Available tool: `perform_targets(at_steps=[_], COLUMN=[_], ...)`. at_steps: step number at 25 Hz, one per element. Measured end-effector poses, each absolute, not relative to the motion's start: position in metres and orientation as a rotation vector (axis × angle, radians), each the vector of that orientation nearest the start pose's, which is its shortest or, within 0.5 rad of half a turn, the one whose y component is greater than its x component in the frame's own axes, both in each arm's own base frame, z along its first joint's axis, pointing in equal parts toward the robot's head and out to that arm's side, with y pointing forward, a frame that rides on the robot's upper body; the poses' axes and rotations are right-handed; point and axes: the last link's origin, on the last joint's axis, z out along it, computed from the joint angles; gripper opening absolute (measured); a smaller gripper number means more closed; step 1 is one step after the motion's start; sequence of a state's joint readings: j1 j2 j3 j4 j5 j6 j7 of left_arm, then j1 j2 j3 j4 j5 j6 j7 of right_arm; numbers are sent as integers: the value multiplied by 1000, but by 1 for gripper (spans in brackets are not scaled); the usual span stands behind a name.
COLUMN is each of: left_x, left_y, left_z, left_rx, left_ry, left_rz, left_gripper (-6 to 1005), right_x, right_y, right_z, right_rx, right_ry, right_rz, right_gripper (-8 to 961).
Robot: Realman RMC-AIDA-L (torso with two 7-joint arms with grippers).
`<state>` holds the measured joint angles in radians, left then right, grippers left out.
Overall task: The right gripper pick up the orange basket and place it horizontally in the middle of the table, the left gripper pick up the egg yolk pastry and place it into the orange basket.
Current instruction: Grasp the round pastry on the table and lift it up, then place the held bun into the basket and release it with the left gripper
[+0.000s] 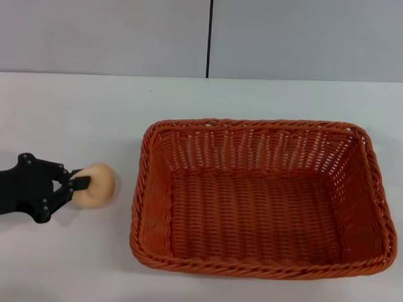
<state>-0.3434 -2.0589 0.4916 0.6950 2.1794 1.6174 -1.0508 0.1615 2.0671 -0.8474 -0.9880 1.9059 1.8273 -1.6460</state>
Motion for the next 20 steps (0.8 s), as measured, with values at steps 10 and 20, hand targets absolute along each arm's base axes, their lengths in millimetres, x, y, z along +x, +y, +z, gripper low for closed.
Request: perform_targets(at_steps=[10,20], left_x=[-333,-285], left_y=[277,279], left_z=[42,59], left_rx=[-2567,-2600], left_ry=[-421,-308], left_rz=[-554,-903], left_gripper=[53,48], right_x=[242,241], right_y=[264,266], right_z=[97,95], right_rx=[-2371,-2375], right_ry=[402,395], right_rz=[1388,1385], right_gripper=[594,594])
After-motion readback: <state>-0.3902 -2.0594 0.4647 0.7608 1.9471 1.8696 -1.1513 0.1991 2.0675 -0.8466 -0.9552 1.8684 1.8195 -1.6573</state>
